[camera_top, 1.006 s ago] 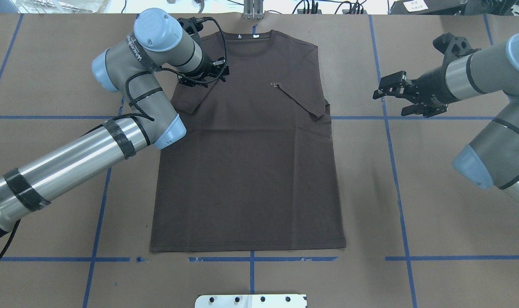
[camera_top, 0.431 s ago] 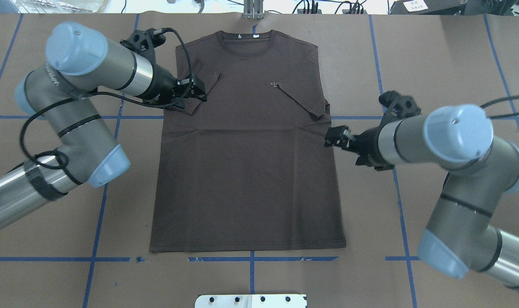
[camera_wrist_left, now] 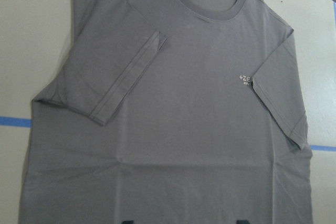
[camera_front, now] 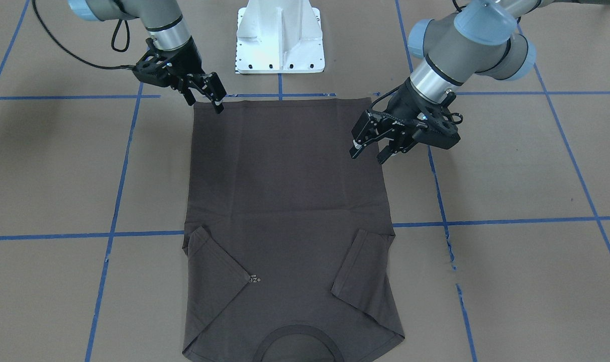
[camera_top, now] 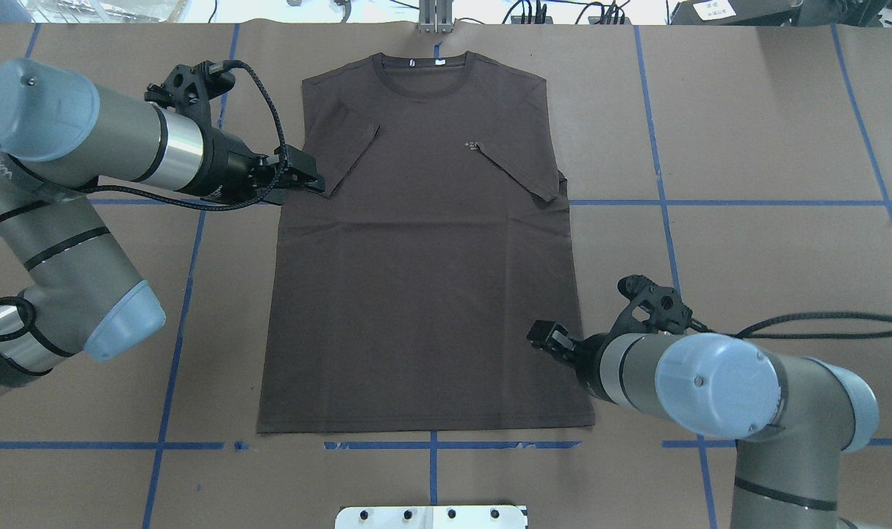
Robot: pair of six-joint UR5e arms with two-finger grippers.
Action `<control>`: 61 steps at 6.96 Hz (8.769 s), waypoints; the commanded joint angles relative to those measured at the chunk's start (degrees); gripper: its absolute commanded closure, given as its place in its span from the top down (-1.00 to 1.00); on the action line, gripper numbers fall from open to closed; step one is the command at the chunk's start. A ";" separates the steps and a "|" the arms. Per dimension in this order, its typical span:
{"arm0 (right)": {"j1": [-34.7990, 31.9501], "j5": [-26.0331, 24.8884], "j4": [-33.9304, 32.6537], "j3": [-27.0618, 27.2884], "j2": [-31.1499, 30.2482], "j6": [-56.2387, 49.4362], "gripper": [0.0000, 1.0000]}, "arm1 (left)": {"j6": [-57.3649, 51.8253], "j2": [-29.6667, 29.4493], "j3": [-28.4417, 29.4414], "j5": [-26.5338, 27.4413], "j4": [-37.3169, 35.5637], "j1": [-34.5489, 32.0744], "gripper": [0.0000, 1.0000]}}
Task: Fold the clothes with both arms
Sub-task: 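Move the right gripper to the hem corner nearest the robot while the left gripper follows, then grasp both hem corners nearest the robot with the left and right grippers, then lift the hem with both grippers and fold it toward the collar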
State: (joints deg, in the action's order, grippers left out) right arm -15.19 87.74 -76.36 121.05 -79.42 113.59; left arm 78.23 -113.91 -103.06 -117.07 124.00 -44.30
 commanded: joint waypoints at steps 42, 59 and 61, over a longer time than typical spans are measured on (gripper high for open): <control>8.95 -5.21 -9.51 1.82 -2.41 7.44 -1.00 | 23.55 18.64 -15.30 19.08 -16.16 31.73 -1.00; -26.63 14.57 -0.03 -35.03 23.47 -25.17 -1.00 | 3.07 -9.73 17.79 21.35 -4.48 0.18 -1.00; -28.30 14.65 0.51 -41.31 27.55 -25.95 -1.00 | 2.20 -10.45 23.76 22.41 2.44 -1.04 -1.00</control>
State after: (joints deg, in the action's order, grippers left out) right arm -42.22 102.23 -76.69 84.00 -54.39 88.14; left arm 81.20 -123.86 -82.85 -95.60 122.40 -44.32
